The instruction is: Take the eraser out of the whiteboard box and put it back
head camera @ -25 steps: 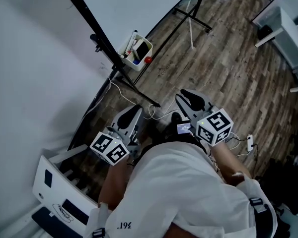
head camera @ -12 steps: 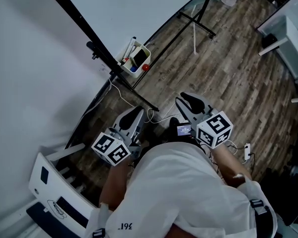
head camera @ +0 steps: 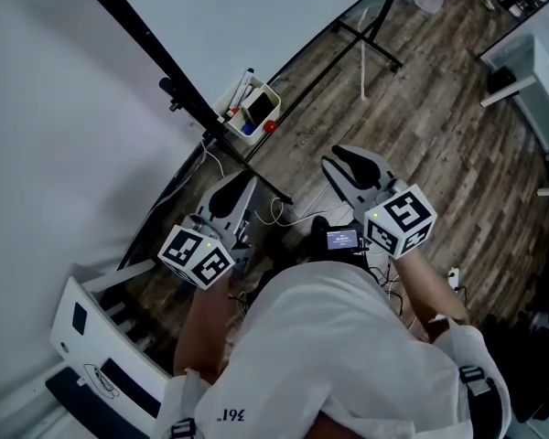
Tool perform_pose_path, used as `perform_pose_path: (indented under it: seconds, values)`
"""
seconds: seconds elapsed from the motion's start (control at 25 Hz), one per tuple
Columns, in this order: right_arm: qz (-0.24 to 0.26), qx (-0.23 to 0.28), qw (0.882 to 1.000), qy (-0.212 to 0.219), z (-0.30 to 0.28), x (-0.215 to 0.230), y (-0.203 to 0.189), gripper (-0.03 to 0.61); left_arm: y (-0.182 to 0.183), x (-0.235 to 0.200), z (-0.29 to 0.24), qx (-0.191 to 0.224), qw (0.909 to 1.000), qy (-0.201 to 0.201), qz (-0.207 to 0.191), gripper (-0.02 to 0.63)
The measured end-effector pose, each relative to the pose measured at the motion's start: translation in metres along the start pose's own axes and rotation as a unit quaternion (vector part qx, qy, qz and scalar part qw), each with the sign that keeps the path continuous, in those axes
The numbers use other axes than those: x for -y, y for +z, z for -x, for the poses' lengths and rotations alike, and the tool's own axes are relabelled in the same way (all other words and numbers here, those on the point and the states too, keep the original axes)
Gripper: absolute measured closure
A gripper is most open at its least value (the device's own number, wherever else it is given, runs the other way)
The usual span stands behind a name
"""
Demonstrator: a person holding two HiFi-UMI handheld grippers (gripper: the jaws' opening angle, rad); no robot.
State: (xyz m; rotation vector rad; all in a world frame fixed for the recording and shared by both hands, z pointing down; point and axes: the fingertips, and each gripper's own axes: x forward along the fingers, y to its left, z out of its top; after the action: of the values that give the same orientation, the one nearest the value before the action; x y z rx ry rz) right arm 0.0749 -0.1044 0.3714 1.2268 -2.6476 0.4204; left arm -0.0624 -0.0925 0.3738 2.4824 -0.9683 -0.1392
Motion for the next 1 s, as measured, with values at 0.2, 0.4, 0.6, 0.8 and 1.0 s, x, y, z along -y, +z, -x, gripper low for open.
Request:
perform_pose_path:
  seconds: [0.2, 0.4, 0.6, 0.8, 1.0]
  values:
    - [0.036, 0.002, 0.999, 0.012, -0.019, 0.005, 0.021, 0.466, 0.018, -0.019, -0.014, 0.011, 0.9993, 0.019, -0.030, 0.529]
    - [0.057, -0.006, 0.998, 0.021, -0.042, 0.009, 0.027, 0.458, 0.025, -0.034, -0.024, 0.014, 0.9985, 0.030, -0.042, 0.522]
    - [0.075, -0.016, 0.996, 0.034, -0.067, 0.010, 0.030, 0.444, 0.030, -0.048, -0.034, 0.013, 0.9973, 0.047, -0.054, 0.503]
    - [0.093, -0.028, 0.994, 0.041, -0.091, 0.011, 0.030, 0.425, 0.026, -0.062, -0.043, 0.004, 0.9963, 0.062, -0.060, 0.479]
    - [0.108, -0.044, 0.992, 0.046, -0.112, 0.011, 0.025, 0.411, 0.022, -0.075, -0.048, -0.006, 0.9951, 0.076, -0.063, 0.460]
